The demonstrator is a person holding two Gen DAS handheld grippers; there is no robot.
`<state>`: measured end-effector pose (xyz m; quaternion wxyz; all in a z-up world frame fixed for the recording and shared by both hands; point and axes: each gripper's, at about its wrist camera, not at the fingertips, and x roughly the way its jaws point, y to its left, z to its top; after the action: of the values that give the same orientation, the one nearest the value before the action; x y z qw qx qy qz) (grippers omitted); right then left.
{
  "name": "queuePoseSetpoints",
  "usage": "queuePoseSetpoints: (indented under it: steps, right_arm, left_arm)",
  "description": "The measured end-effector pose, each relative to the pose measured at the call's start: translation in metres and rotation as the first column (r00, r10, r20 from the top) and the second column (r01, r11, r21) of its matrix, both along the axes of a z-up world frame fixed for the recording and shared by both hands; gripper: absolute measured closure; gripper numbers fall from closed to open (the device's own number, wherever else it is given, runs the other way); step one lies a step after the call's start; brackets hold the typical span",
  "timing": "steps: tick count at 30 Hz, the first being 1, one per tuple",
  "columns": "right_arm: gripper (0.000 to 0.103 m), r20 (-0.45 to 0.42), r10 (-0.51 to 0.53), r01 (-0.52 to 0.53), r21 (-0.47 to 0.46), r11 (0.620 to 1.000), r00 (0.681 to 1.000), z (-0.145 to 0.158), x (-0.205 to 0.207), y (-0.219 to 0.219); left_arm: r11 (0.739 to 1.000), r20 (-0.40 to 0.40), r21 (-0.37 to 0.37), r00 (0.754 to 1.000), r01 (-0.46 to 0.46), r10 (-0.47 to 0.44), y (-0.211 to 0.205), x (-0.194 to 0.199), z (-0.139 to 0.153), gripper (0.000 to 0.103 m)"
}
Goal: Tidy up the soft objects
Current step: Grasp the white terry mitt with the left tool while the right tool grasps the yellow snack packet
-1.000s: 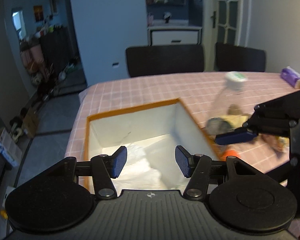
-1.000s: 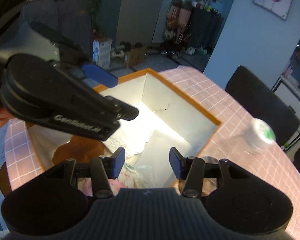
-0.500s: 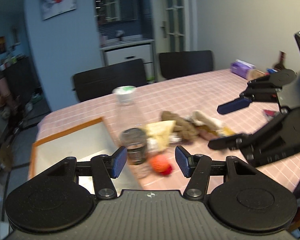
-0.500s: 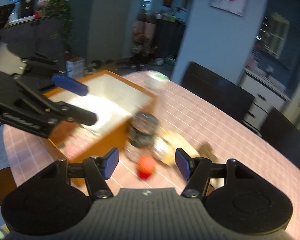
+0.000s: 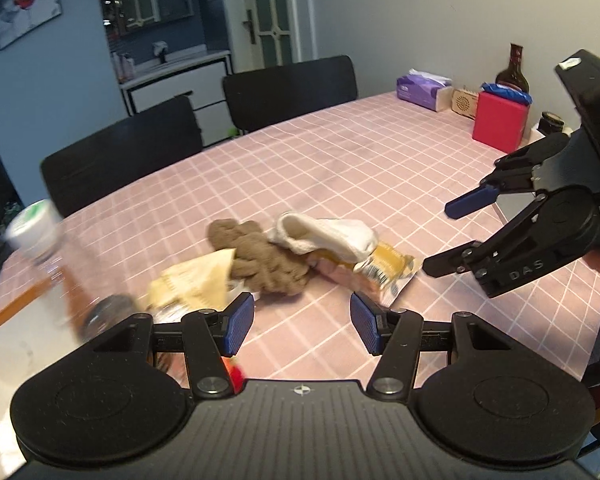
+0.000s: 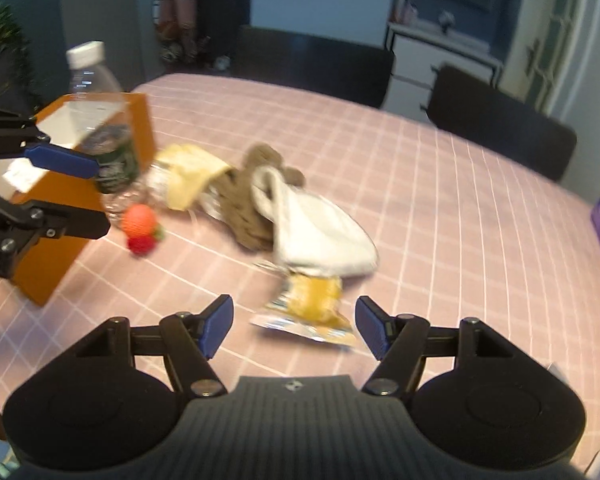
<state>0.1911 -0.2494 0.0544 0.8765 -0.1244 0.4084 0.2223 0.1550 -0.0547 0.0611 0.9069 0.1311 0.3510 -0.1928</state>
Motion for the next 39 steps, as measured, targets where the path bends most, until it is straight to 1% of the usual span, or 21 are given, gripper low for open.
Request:
queuePoseSetpoints:
  steps: [3,5,8,11,14,15,19,20,23,26,29,31,33,34,35,36,37,39]
  right_arm:
    - [0.036,-0.064,-0.025,0.026,0.02,0.999,0.998,-0.015,0.021,-0.014]
    - [0.036,-0.107,-0.032,0.035,0.027,0.999,0.994,-0.025,0.033,-0.017]
    - [0.036,-0.151,-0.022,0.025,0.021,0.999,0.988,-0.036,0.049,-0.016]
    - [0.036,-0.179,0.001,0.006,0.035,0.999,0.984,-0.044,0.062,-0.01]
    - [0.036,-0.195,0.032,-0.024,0.044,0.999,0.98,-0.049,0.072,-0.001]
    - [0.036,-0.198,0.04,-0.032,0.043,0.999,0.979,-0.051,0.074,0.002]
    - [0.037,-0.21,0.054,-0.048,0.036,0.998,0.976,-0.059,0.083,0.009]
    - [0.041,-0.217,0.056,-0.048,0.039,0.998,0.975,-0.062,0.086,0.01]
    - [0.045,-0.231,0.05,-0.039,0.05,0.998,0.972,-0.066,0.09,0.006]
    - [0.045,-0.246,0.043,-0.027,0.067,0.997,0.968,-0.066,0.093,0.0]
    - [0.046,-0.248,0.041,-0.027,0.061,0.998,0.968,-0.067,0.092,-0.003]
    - [0.046,-0.248,0.042,-0.029,0.058,0.998,0.968,-0.067,0.091,-0.004]
    - [0.046,-0.246,0.04,-0.027,0.054,0.998,0.968,-0.067,0.09,-0.005]
    - [0.047,-0.245,0.038,-0.026,0.05,0.998,0.969,-0.066,0.09,-0.005]
    - [0.048,-0.242,0.035,-0.025,0.045,0.999,0.97,-0.066,0.09,-0.004]
    - [0.049,-0.239,0.034,-0.025,0.041,0.999,0.97,-0.067,0.088,-0.004]
    - [0.049,-0.237,0.033,-0.025,0.037,0.999,0.971,-0.066,0.087,-0.005]
    - [0.05,-0.235,0.027,-0.021,0.03,0.999,0.972,-0.065,0.085,-0.006]
  left_arm:
    - [0.999,-0.013,0.034,0.999,0.041,-0.041,-0.016,0.015,-0.009,0.037]
    - [0.994,-0.014,0.083,0.997,0.076,-0.075,-0.027,0.025,-0.016,0.036]
    - [0.976,-0.002,0.186,0.993,0.114,-0.116,-0.042,0.04,-0.027,0.034]
    - [0.951,0.007,0.277,0.989,0.14,-0.148,-0.05,0.055,-0.036,0.027]
    - [0.909,0.024,0.375,0.978,0.183,-0.207,-0.058,0.066,-0.045,0.023]
    - [0.891,0.025,0.408,0.973,0.198,-0.228,-0.062,0.068,-0.048,0.022]
    - [0.817,0.014,0.522,0.955,0.244,-0.295,-0.075,0.078,-0.064,0.021]
    - [0.805,0.013,0.539,0.953,0.249,-0.304,-0.077,0.081,-0.067,0.021]
    - [0.777,0.009,0.565,0.94,0.276,-0.341,-0.083,0.088,-0.075,0.021]
    - [0.75,0.01,0.591,0.927,0.296,-0.374,-0.091,0.095,-0.083,0.021]
    - [0.715,-0.01,0.619,0.914,0.325,-0.406,-0.098,0.1,-0.094,0.022]
    - [0.69,-0.019,0.644,0.908,0.33,-0.418,-0.102,0.102,-0.102,0.026]
    - [0.677,-0.026,0.658,0.908,0.33,-0.417,-0.106,0.103,-0.107,0.034]
    - [0.676,-0.022,0.659,0.907,0.329,-0.42,-0.106,0.103,-0.107,0.037]
    - [0.676,-0.017,0.66,0.907,0.327,-0.422,-0.107,0.102,-0.107,0.046]
    - [0.678,-0.011,0.659,0.906,0.324,-0.422,-0.107,0.101,-0.107,0.051]
    - [0.684,-0.011,0.653,0.907,0.325,-0.421,-0.108,0.1,-0.106,0.053]
    - [0.704,-0.004,0.634,0.911,0.321,-0.412,-0.109,0.099,-0.102,0.065]
